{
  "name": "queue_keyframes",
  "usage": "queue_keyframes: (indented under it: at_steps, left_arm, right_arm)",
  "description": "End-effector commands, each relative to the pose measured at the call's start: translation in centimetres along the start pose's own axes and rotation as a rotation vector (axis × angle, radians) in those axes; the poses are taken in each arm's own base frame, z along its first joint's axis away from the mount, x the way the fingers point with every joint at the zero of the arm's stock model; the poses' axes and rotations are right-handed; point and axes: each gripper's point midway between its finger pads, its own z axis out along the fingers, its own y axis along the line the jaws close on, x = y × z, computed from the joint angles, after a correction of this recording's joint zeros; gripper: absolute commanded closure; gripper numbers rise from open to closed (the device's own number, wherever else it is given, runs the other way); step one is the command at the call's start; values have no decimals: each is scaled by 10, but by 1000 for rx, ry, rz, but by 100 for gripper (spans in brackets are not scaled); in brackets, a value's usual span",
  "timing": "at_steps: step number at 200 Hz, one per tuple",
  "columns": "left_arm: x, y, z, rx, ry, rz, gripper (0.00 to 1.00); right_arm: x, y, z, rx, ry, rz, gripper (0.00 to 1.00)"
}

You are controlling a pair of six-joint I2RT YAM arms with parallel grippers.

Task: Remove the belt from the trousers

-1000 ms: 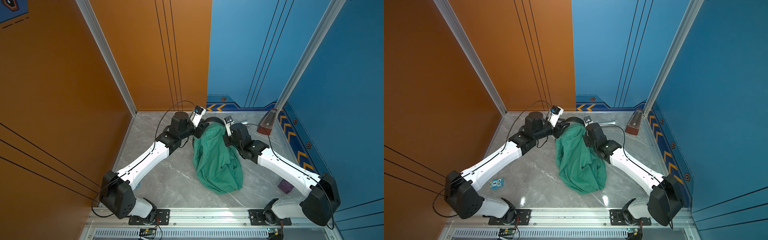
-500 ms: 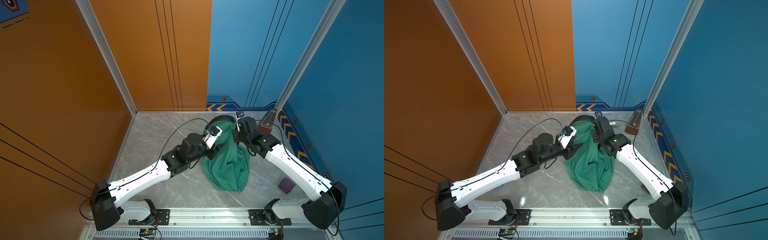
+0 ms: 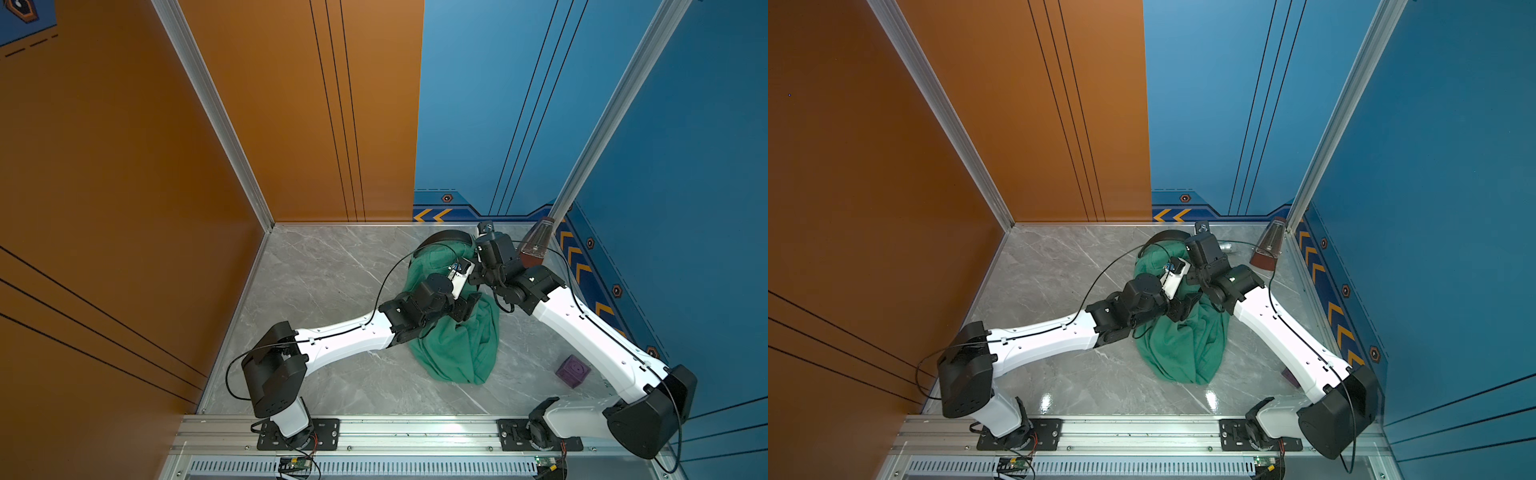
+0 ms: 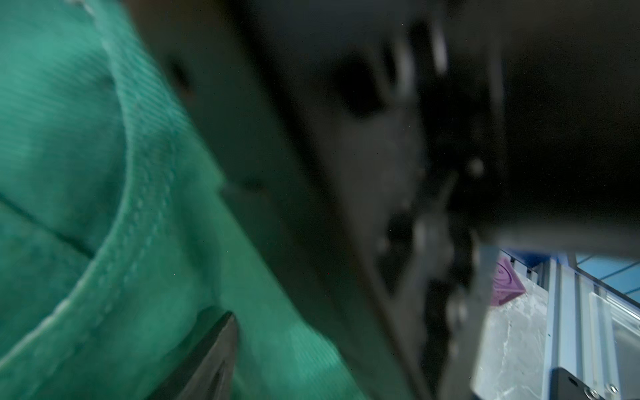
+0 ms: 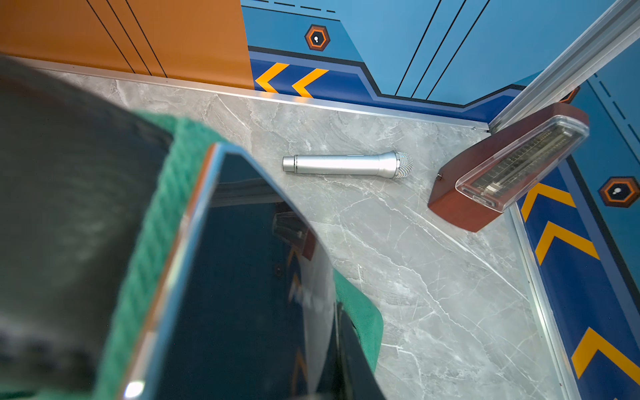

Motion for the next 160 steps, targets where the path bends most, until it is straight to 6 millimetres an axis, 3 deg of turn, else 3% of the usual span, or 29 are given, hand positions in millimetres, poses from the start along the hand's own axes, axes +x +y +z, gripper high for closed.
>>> queue_keyframes:
  at_steps: [1, 17, 25, 46, 79, 109, 116, 120, 160]
  left_arm:
    - [-14, 20, 8, -97, -63, -79, 56]
    - [-18, 40, 7, -124, -70, -117, 90]
    - [-23, 46, 3, -121, -77, -117, 100]
    - [-45, 59, -17, -106, -117, -80, 100]
    - [-82, 85, -64, -105, -212, -93, 100]
    - [-93, 110, -98, -130, -291, -147, 100]
    - [-91, 117, -101, -139, -302, -176, 100]
    - [-77, 123, -99, -152, -279, -188, 100]
    - [-28, 152, -82, -159, -212, -380, 100]
  right_arm:
    - [-24, 0, -16, -9, -80, 72, 100]
    - [-23, -4, -18, -1, -82, 62, 100]
    - [-21, -6, -17, 5, -79, 54, 100]
    - [-13, -18, -15, 33, -67, 35, 100]
    - [8, -37, 1, 72, -16, 24, 100]
    - [19, -43, 11, 74, 12, 44, 100]
    - [18, -43, 12, 69, 12, 51, 100]
    - [17, -42, 12, 62, 9, 56, 100]
    - [-7, -33, 0, -17, -88, 180, 100]
